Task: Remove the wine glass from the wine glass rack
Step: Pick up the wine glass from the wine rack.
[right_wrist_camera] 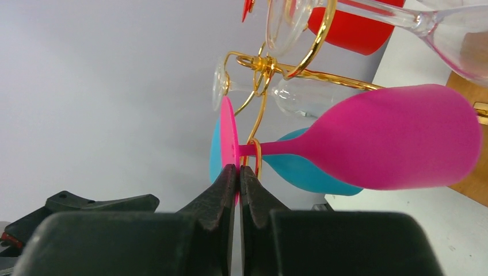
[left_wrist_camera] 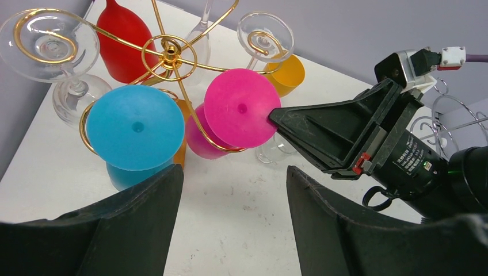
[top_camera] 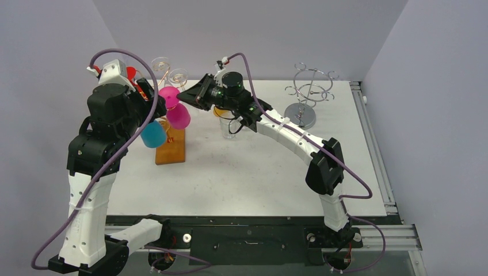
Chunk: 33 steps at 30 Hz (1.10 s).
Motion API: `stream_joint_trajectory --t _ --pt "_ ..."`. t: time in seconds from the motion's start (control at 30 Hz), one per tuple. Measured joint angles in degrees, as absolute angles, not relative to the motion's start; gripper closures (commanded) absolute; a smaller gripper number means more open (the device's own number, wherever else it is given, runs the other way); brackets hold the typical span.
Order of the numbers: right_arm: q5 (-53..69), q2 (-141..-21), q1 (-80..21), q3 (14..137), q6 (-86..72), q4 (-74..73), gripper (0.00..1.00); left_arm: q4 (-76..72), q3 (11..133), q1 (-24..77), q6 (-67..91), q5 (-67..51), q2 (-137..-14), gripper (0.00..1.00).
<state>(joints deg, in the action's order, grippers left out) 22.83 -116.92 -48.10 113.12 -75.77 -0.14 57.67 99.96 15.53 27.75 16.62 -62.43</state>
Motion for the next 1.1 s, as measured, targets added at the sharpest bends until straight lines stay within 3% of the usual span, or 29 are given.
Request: stream_joint_trajectory --t 1.1 --pt "23.4 -112.9 -48.0 102.8 -82.5 9.5 1.0 57.4 98.9 15.5 27.8 15.7 -62.5 0.38"
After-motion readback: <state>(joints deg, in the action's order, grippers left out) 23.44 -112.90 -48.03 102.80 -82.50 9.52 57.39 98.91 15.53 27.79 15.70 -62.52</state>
